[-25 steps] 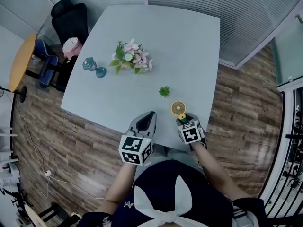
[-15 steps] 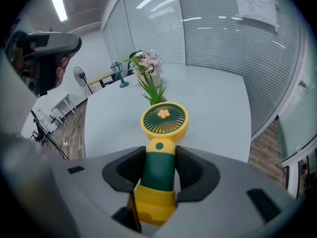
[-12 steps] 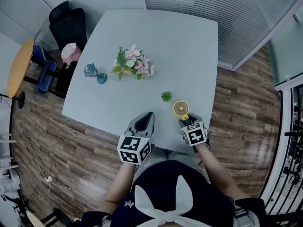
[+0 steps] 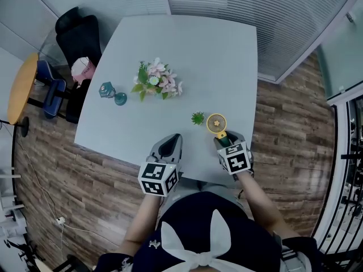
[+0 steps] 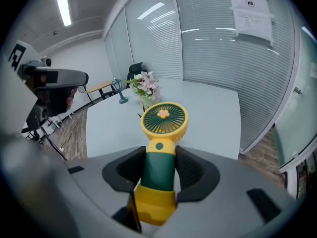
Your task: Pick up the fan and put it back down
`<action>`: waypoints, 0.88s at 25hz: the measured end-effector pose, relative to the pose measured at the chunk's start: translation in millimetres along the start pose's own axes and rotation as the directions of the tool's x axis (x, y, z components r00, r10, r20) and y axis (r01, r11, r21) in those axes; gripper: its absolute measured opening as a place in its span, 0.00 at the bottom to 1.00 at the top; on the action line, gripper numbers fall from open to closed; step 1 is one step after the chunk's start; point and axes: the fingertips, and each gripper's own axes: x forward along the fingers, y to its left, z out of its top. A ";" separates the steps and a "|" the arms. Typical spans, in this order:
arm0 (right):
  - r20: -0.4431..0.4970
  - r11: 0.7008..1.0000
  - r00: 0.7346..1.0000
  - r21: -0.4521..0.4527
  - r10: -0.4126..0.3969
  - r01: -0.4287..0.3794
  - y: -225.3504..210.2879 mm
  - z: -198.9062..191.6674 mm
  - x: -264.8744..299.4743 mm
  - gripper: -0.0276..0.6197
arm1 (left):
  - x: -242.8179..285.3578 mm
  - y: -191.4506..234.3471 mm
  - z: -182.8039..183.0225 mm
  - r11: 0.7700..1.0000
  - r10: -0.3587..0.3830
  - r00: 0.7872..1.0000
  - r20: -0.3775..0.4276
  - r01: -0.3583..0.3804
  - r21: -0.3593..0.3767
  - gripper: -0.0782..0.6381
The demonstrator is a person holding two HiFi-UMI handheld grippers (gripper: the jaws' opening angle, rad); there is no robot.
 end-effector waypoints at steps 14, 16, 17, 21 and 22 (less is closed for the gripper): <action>0.110 1.000 0.994 -0.030 0.007 -0.004 8.8 49.3 -42.4 0.34 | -5.4 0.7 7.9 1.000 0.005 1.000 0.029 -0.004 -0.011 0.14; 0.129 0.999 0.992 -0.036 0.009 -0.004 10.4 55.8 -49.4 0.34 | -6.1 0.0 8.9 1.000 0.004 0.999 0.034 -0.003 -0.012 0.14; 0.140 0.999 0.990 -0.040 0.009 -0.004 11.1 59.2 -52.8 0.34 | -6.3 -0.3 9.3 1.000 0.003 0.999 0.036 -0.002 -0.012 0.14; 0.177 0.999 0.984 -0.048 0.007 0.001 14.3 71.0 -66.0 0.34 | -7.6 -1.5 11.3 1.000 -0.001 0.999 0.044 0.002 -0.009 0.14; 0.186 0.999 0.982 -0.049 0.007 0.002 15.4 73.8 -69.7 0.34 | -8.3 -1.9 12.1 1.000 -0.003 0.999 0.046 0.003 -0.008 0.14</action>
